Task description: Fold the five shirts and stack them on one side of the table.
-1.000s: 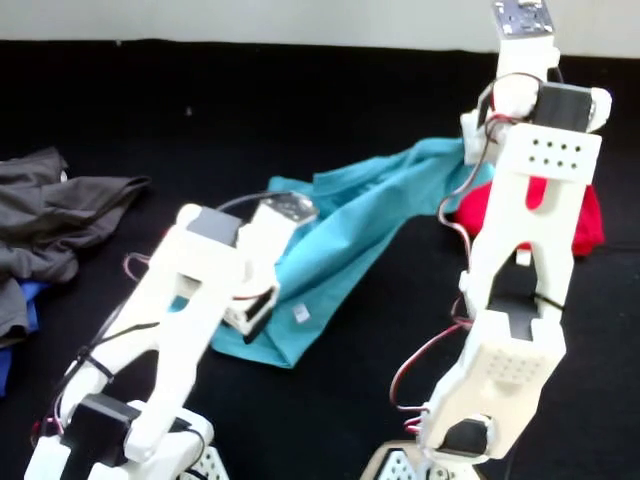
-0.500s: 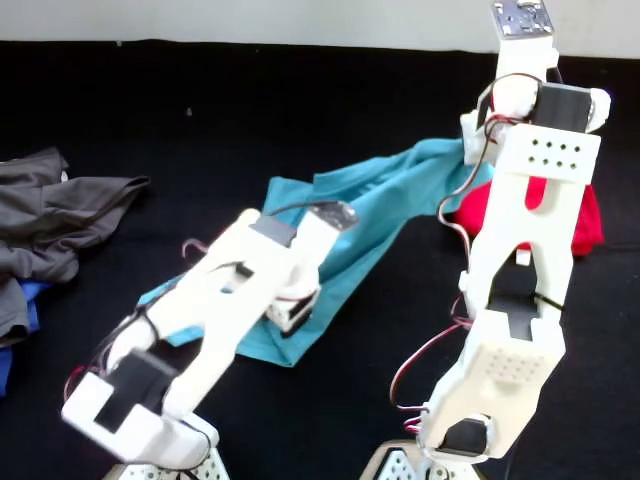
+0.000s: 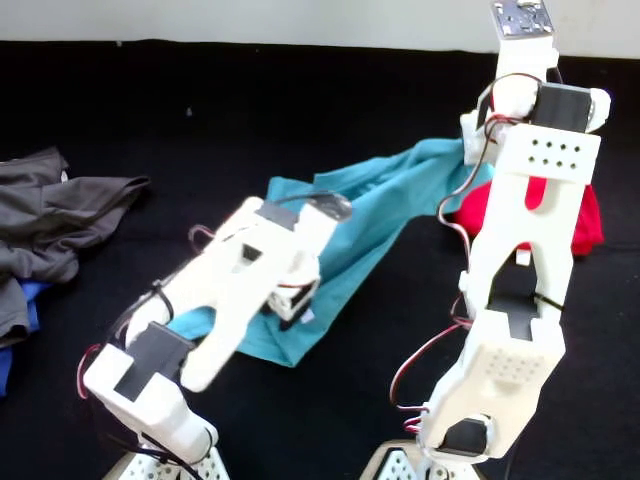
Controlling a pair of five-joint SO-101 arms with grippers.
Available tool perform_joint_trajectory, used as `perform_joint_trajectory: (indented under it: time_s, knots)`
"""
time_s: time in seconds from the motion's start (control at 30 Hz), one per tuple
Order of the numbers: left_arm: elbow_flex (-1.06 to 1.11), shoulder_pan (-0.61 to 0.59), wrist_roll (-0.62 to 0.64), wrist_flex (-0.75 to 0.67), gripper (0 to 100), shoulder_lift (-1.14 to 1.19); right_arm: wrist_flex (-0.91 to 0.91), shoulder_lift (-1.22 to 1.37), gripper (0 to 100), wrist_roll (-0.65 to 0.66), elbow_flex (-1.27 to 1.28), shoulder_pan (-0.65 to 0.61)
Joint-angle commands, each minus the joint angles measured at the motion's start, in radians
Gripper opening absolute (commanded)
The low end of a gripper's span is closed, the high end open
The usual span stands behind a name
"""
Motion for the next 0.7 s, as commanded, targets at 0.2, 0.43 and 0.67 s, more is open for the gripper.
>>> perform_joint_trajectory:
  time_s: [0.2,0.43,0.67]
  knots:
    - [0.016,0.038,0.008,-0.011,9,-0.007,0.005,-0.007,0.5,-0.005,-0.047,-0.007]
    - [-0.024,-0.012,0.008,0.054,1,-0.047,0.007,-0.008,0.5,-0.005,-0.047,-0.005]
    - [-0.194,-0.148,-0.037,0.279,1,-0.289,0.021,-0.035,0.5,-0.074,-0.059,-0.005]
